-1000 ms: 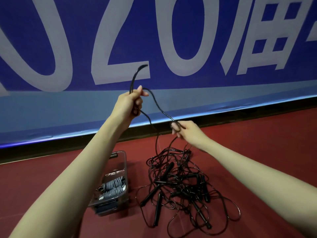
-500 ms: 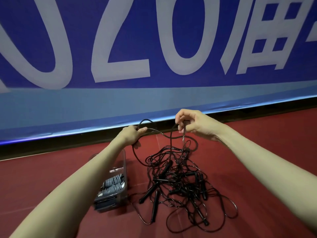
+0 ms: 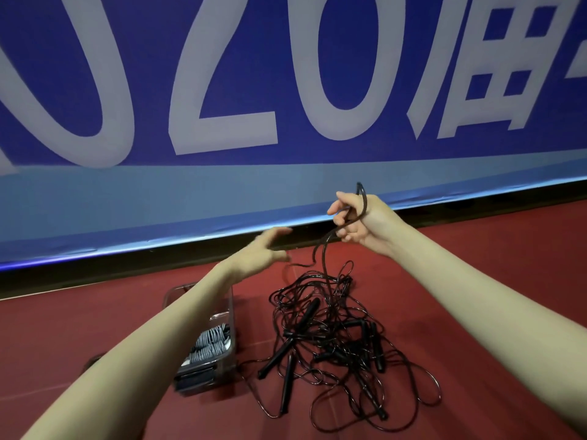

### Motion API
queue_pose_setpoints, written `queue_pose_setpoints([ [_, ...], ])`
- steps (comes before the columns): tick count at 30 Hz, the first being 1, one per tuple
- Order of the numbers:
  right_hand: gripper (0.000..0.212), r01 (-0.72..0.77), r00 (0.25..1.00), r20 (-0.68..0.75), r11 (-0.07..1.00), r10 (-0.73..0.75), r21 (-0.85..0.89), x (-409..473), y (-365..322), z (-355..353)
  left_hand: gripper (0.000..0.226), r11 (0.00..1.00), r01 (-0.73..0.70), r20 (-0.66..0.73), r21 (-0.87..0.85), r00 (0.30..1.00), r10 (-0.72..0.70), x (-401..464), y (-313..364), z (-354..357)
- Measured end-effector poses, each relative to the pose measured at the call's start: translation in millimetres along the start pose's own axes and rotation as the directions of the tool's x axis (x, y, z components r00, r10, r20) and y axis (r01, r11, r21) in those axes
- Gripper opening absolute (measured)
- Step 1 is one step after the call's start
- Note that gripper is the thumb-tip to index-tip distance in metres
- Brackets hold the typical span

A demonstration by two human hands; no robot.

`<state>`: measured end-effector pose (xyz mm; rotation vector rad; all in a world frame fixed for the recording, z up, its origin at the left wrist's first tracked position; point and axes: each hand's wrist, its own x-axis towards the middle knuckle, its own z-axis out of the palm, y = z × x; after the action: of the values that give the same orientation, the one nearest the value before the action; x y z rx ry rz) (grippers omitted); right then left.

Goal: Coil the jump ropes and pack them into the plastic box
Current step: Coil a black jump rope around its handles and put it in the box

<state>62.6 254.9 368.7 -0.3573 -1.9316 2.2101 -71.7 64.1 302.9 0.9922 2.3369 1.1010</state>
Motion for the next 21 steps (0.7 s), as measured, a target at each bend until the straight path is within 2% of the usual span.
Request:
queue_pose_setpoints([
  [1, 0.034, -0.026, 0.999, -0.045, 0.999, 0.027, 0.033, 0, -2, 4, 0.064, 0.987, -0.033, 0.129, -0.155, 0.990, 0.053, -2, 10, 8],
  [3, 0.035, -0.056, 0.992, -0.103, 0.989, 0.070, 0.138, 0, -9, 9, 0.066, 0.941, 0.002, 0.358, -0.339, 0.925, 0.127, -5, 29, 27],
  [6, 0.029, -0.042, 0.980, -0.171, 0.945, 0.102, 0.325, 3, -21, 5, 0.046, 0.890, 0.074, 0.560, -0.449, 0.799, 0.217, -6, 43, 58],
  [9, 0.025, 0.008, 0.971, -0.219, 0.906, 0.094, 0.424, 5, -26, -8, 0.024, 0.830, 0.136, 0.581, -0.541, 0.774, 0.252, -7, 48, 69],
  [13, 0.021, 0.093, 0.964, -0.261, 0.875, 0.039, 0.475, 6, -19, -26, 0.027, 0.689, 0.202, 0.430, -0.696, 0.886, 0.175, -9, 63, 62],
  [14, 0.021, 0.095, 0.961, -0.275, 0.896, 0.031, 0.434, 7, -15, -28, 0.027, 0.607, 0.188, 0.353, -0.772, 0.922, 0.163, -9, 70, 58],
  [15, 0.023, 0.086, 0.956, -0.291, 0.926, 0.027, 0.367, 8, -9, -30, 0.028, 0.486, 0.162, 0.262, -0.859, 0.954, 0.146, -8, 77, 53],
  [17, 0.037, 0.035, 0.963, -0.268, 0.972, 0.029, 0.234, 11, 6, -28, 0.032, 0.137, 0.094, 0.106, -0.986, 0.991, 0.081, -3, 92, 39],
  [18, 0.044, -0.001, 0.978, -0.207, 0.982, 0.040, 0.187, 10, 14, -24, 0.032, -0.022, 0.036, 0.035, -0.999, 0.998, 0.058, 2, 98, 30],
  [19, 0.049, -0.043, 0.993, -0.105, 0.988, 0.059, 0.149, 6, 20, -19, 0.032, -0.136, -0.030, -0.036, -0.990, 0.998, 0.045, 6, 105, 20],
  [21, 0.045, -0.085, 0.983, 0.166, 0.996, 0.081, 0.017, -2, 31, -2, 0.035, -0.260, -0.160, -0.167, -0.952, 0.986, 0.006, 13, 112, -2],
])
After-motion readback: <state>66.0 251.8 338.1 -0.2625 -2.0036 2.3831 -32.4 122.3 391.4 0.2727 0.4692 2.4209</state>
